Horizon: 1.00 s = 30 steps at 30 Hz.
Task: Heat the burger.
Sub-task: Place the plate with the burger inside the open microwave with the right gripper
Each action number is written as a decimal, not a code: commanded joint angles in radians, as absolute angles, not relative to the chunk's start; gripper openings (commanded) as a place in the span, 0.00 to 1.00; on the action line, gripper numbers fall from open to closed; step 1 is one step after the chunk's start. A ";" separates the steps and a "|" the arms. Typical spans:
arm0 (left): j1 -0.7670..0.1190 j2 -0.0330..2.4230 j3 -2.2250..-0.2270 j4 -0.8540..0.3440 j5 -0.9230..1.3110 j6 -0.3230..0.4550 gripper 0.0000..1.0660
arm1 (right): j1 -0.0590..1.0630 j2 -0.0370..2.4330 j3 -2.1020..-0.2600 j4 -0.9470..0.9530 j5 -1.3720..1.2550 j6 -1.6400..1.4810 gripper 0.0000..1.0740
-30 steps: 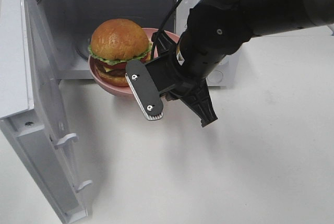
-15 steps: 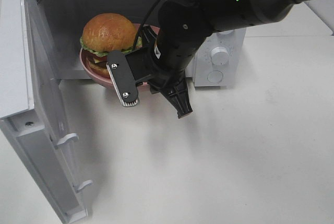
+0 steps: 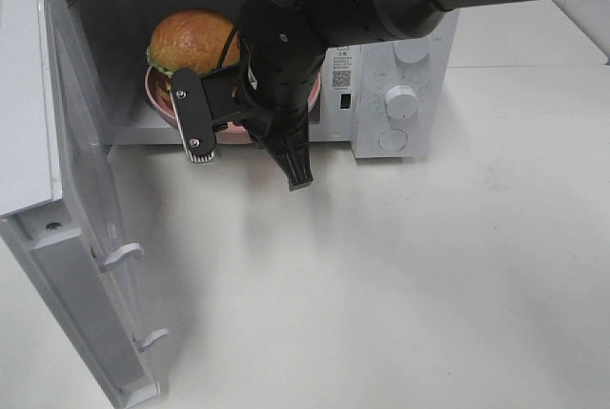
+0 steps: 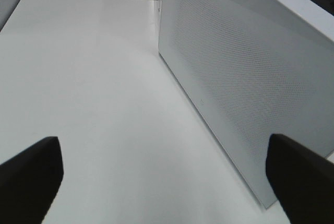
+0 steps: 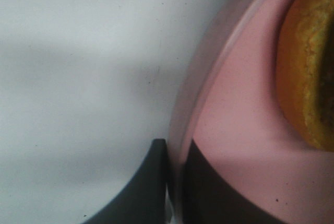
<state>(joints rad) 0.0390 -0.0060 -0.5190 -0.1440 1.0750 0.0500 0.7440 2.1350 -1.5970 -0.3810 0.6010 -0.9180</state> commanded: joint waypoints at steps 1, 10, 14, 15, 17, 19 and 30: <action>0.036 -0.021 -0.518 -0.148 1.070 0.048 0.92 | 0.736 2.142 -1.646 -0.429 0.606 -0.879 0.00; 0.036 -0.021 -0.518 -0.148 1.070 0.048 0.92 | 0.736 2.236 -1.802 -0.433 0.651 -0.843 0.00; 0.036 -0.021 -0.518 -0.147 1.070 0.048 0.92 | 0.736 2.272 -1.869 -0.437 0.659 -0.840 0.00; 0.036 -0.021 -0.518 -0.147 1.070 0.048 0.92 | 0.736 2.284 -1.886 -0.437 0.661 -0.840 0.00; 0.036 -0.021 -0.518 -0.147 1.070 0.048 0.92 | 0.736 2.307 -1.927 -0.437 0.671 -0.840 0.00; 0.036 -0.021 -0.518 -0.147 1.070 0.048 0.92 | 0.736 2.331 -1.970 -0.436 0.681 -0.837 0.00; 0.036 -0.021 -0.518 -0.147 1.070 0.048 0.92 | 0.736 2.418 -2.092 -0.417 0.664 -0.822 0.00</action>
